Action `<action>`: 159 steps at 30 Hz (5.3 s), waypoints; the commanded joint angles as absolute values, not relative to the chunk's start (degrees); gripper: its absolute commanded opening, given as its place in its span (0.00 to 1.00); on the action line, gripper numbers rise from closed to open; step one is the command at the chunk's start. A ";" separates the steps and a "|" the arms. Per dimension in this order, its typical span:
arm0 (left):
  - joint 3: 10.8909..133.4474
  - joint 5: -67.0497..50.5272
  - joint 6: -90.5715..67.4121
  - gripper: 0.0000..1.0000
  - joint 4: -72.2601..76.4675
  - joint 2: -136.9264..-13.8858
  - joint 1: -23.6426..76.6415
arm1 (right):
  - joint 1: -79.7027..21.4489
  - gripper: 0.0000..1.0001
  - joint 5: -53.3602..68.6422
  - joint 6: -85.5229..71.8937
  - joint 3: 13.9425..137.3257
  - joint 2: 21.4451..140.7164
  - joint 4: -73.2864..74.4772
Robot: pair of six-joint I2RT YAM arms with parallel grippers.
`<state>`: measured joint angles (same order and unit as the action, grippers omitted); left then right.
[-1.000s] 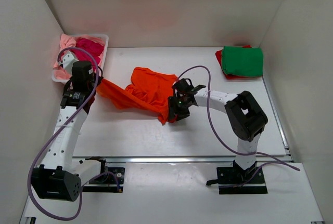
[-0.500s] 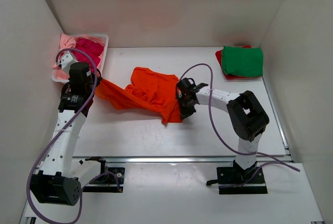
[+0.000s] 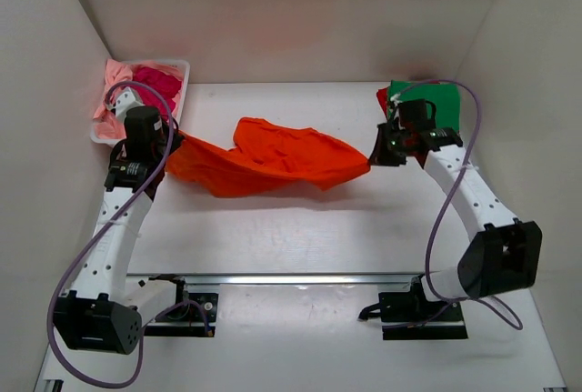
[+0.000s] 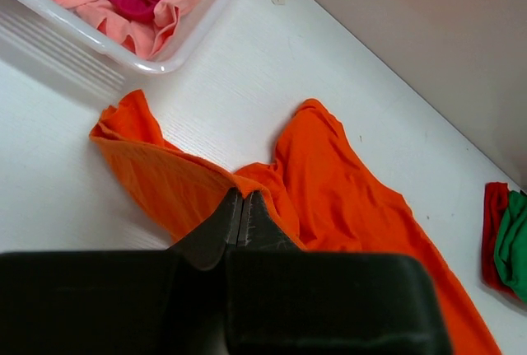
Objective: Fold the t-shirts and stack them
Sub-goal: Flatten out the tshirt
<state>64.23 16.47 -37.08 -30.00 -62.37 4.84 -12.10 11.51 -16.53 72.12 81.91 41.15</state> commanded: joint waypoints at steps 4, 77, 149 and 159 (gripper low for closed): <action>60.74 14.85 -37.79 0.00 -30.41 -57.67 6.50 | -11.07 0.00 16.61 -15.55 55.05 76.83 43.87; 86.12 15.91 -25.84 0.00 -29.25 -39.56 10.63 | 0.52 0.00 13.36 -1.50 120.75 55.37 41.39; 29.26 13.81 -27.68 0.70 -21.53 -60.63 9.93 | -17.31 0.50 13.70 -21.00 36.57 55.11 26.99; 34.01 5.90 -30.32 0.72 -23.64 -67.68 11.42 | -18.89 0.50 14.51 -19.43 35.51 57.04 28.30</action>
<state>31.66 10.00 -29.41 -22.33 -67.92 11.16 -17.69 14.09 -19.94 35.77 56.53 28.71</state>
